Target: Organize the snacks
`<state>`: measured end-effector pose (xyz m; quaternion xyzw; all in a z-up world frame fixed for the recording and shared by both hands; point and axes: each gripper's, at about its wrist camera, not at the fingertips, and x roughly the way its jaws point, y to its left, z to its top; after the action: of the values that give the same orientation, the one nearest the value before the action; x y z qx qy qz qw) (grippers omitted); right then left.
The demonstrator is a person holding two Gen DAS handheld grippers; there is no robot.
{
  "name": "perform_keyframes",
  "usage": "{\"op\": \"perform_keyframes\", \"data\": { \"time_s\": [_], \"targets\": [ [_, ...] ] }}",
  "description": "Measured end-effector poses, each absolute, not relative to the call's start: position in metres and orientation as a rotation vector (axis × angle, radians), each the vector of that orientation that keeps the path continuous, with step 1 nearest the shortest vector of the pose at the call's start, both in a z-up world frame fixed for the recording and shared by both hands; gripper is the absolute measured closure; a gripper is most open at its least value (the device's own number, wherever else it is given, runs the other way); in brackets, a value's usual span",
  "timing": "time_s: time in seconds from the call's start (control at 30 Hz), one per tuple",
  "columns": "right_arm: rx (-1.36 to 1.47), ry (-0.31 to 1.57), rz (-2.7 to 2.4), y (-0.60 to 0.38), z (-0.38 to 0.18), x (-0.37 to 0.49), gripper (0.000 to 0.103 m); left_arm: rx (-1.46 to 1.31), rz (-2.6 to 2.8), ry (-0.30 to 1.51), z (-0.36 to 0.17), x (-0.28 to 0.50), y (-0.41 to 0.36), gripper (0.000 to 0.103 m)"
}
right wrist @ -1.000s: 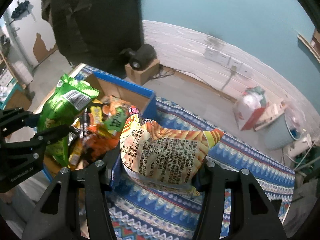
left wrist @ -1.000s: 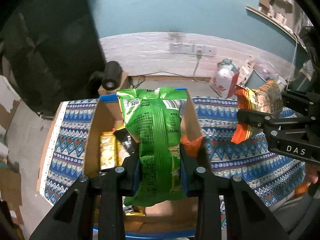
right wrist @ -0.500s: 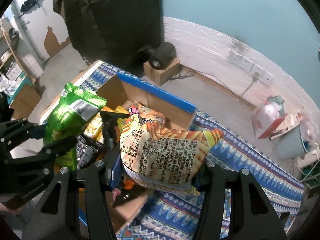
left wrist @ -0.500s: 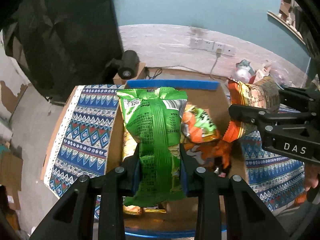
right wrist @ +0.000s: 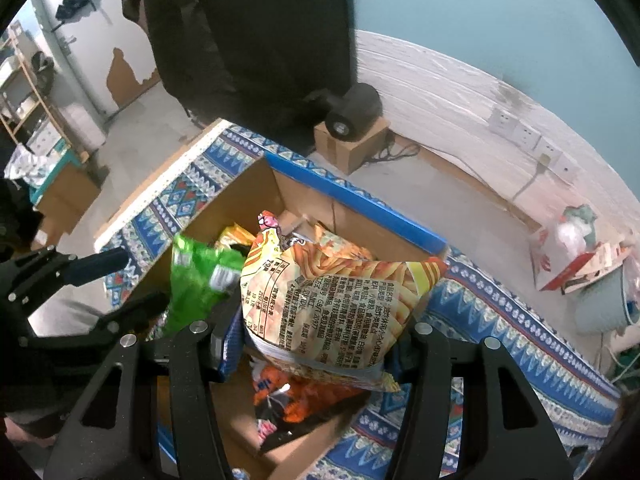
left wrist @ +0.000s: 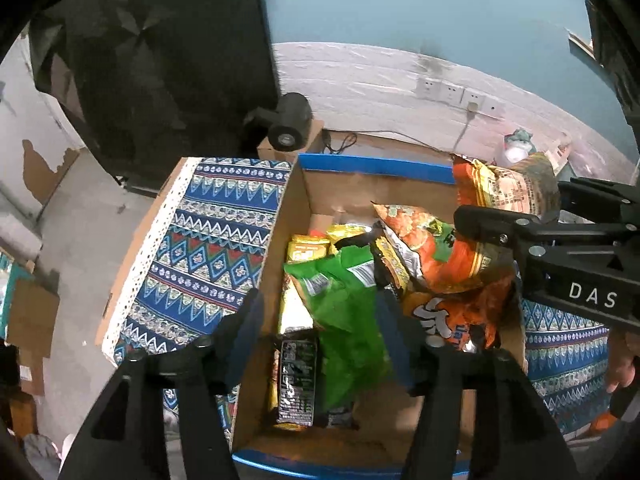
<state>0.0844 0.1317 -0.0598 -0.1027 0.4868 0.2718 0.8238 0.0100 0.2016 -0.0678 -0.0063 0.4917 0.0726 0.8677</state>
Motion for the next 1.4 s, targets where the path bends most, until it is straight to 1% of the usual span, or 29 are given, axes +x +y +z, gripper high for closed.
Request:
{"op": "perform_keyframes", "data": {
  "time_s": [0.03,0.07,0.1,0.13,0.23,0.3,0.37,0.43,0.47,0.5,0.57,0.77,0.9,1.13,1.4],
  "targets": [
    [-0.210,1.034,0.589,0.133,-0.059,0.085,0.047,-0.012,0.154,1.026,-0.067,0.010,0.202,0.038],
    [-0.204,1.034,0.595,0.134,-0.059,0.084,0.044,-0.008,0.159,1.024,-0.066,0.010,0.201,0.035],
    [-0.196,1.033,0.602,0.134,-0.058,0.084,0.040,-0.002,0.168,1.023,-0.065,0.009,0.200,0.030],
    [-0.189,1.030,0.606,0.134,-0.057,0.083,0.040,0.004,0.173,1.023,-0.065,0.009,0.200,0.027],
    [-0.193,1.016,0.606,0.132,-0.052,0.081,0.038,0.020,0.178,1.021,-0.063,0.008,0.197,0.026],
    [-0.200,0.999,0.601,0.129,-0.046,0.078,0.034,0.022,0.181,1.014,-0.060,0.007,0.196,0.025],
    [-0.197,0.984,0.588,0.124,-0.039,0.076,0.032,0.019,0.183,1.003,-0.056,0.005,0.195,0.022],
    [-0.186,0.977,0.574,0.116,-0.034,0.075,0.029,0.021,0.188,0.984,-0.050,0.003,0.193,0.022],
    [-0.175,0.971,0.561,0.110,-0.029,0.073,0.026,0.027,0.190,0.976,-0.047,0.002,0.191,0.020],
    [-0.170,0.966,0.553,0.107,-0.027,0.073,0.024,0.037,0.195,0.969,-0.045,0.001,0.190,0.014],
    [-0.160,0.952,0.529,0.096,-0.020,0.069,0.023,0.074,0.214,0.942,-0.040,0.000,0.184,0.012],
    [-0.135,0.933,0.476,0.068,-0.008,0.055,0.022,0.121,0.185,0.929,-0.032,-0.005,0.166,0.011],
    [-0.139,0.906,0.438,0.049,0.002,0.042,0.022,0.123,0.156,0.906,-0.022,-0.014,0.155,0.003],
    [-0.130,0.842,0.410,0.029,0.020,0.023,0.021,0.097,0.131,0.878,-0.007,-0.020,0.145,0.002],
    [-0.148,0.818,0.359,0.010,0.016,0.009,0.021,0.096,0.116,0.864,0.001,-0.023,0.136,0.002]
  ]
}}
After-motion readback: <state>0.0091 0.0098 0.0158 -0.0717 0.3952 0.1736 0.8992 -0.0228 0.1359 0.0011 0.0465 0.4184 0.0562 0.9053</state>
